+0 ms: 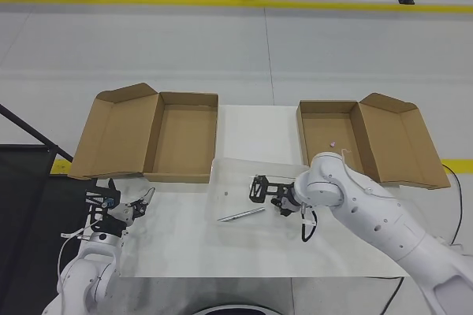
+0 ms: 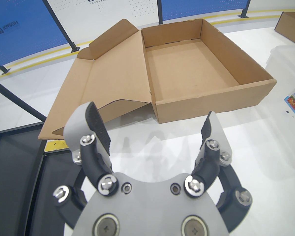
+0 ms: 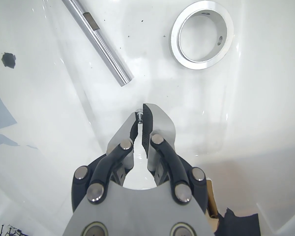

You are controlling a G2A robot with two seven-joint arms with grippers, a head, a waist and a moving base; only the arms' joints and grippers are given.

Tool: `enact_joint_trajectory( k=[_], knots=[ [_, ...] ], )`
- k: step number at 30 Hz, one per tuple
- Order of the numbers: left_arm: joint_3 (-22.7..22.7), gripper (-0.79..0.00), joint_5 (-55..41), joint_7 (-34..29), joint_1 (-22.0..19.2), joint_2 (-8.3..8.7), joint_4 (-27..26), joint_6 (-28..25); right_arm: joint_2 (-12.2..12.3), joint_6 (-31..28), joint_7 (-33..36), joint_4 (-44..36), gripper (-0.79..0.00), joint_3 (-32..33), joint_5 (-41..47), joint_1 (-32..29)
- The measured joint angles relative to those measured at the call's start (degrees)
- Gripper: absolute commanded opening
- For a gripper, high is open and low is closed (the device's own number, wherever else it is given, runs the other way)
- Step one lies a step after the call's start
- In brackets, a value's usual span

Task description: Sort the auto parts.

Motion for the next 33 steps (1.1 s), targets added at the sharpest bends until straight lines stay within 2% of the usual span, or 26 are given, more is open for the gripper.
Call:
enact_joint_trajectory(
  k=[4,10,14,20,29,33],
  knots=[
    [0.0,0.0,0.0,0.0,0.0,0.0,0.0,0.0,0.57,1.22,-3.16,-1.7,-0.785,2.38,-1.7,-0.03],
    [0.0,0.0,0.0,0.0,0.0,0.0,0.0,0.0,3.41,4.31,-13.1,-6.45,-0.785,10.59,-5.61,-3.13],
    [0.0,0.0,0.0,0.0,0.0,0.0,0.0,0.0,5.99,5.98,-23.63,-9.99,-0.785,18.68,-8.28,-8.18],
    [0.0,0.0,0.0,0.0,0.0,0.0,0.0,0.0,8.94,3.71,-41.65,-13.42,-0.785,30.14,-11.45,-17.03],
    [0.0,0.0,0.0,0.0,0.0,0.0,0.0,0.0,10.87,-1.11,-69.25,-16.76,-0.785,41.8,-18.21,-28.34],
    [0.0,0.0,0.0,0.0,0.0,0.0,0.0,0.0,11.11,-2.31,-75.98,-17.05,-0.785,44.31,-21.46,-30.7]
  ],
)
